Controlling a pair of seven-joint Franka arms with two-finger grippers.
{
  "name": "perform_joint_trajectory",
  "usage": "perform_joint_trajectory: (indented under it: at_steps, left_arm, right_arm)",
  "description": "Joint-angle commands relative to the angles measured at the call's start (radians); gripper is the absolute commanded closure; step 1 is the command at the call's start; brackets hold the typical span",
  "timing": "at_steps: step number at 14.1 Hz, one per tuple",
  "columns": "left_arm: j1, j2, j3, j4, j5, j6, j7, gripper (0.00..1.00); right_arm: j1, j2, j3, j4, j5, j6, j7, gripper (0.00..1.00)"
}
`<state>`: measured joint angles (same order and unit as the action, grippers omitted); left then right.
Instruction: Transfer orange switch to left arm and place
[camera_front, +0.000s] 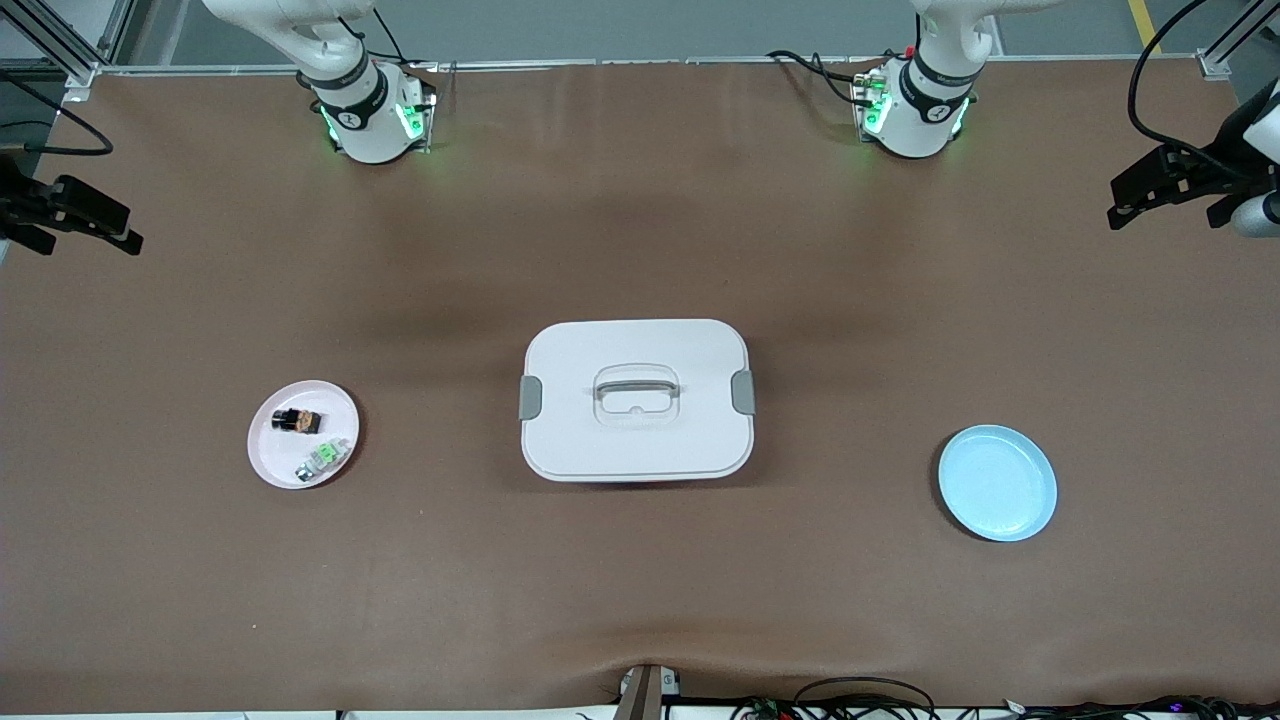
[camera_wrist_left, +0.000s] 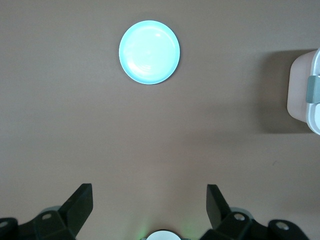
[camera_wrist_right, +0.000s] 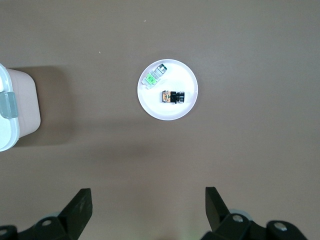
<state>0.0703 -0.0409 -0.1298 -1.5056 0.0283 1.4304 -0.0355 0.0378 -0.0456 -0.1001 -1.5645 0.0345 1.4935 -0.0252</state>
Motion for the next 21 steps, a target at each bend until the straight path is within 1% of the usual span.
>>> perform_joint_trajectory:
  at_steps: [1,8,10,11,19,21]
  left_arm:
    - [0.0,-0.001,-0.005,0.018,0.012,-0.019,0.009,0.0]
    - [0.006,0.001,-0.004,0.019,0.008,-0.019,0.011,0.0]
    - [0.008,0.001,0.002,0.018,0.01,-0.019,0.009,0.0]
    - [0.006,0.001,0.002,0.018,0.009,-0.019,0.008,0.0]
    - [0.006,-0.004,-0.004,0.008,0.018,-0.036,0.005,0.0]
    - [0.003,-0.004,-0.005,0.008,0.018,-0.034,0.003,0.0]
  right_arm:
    - [-0.004,-0.016,0.002,-0.008,-0.001,0.005,0.007,0.0]
    - [-0.003,-0.016,0.002,-0.008,-0.002,0.005,0.004,0.0]
    - [0.007,-0.016,0.008,-0.005,-0.036,0.005,0.007,0.0]
    - [0.01,-0.016,0.01,-0.005,-0.039,0.005,0.008,0.0]
    - [0.005,-0.011,0.008,0.012,-0.039,0.007,0.014,0.0]
    - [-0.009,-0.005,0.002,0.011,-0.025,0.002,0.013,0.0]
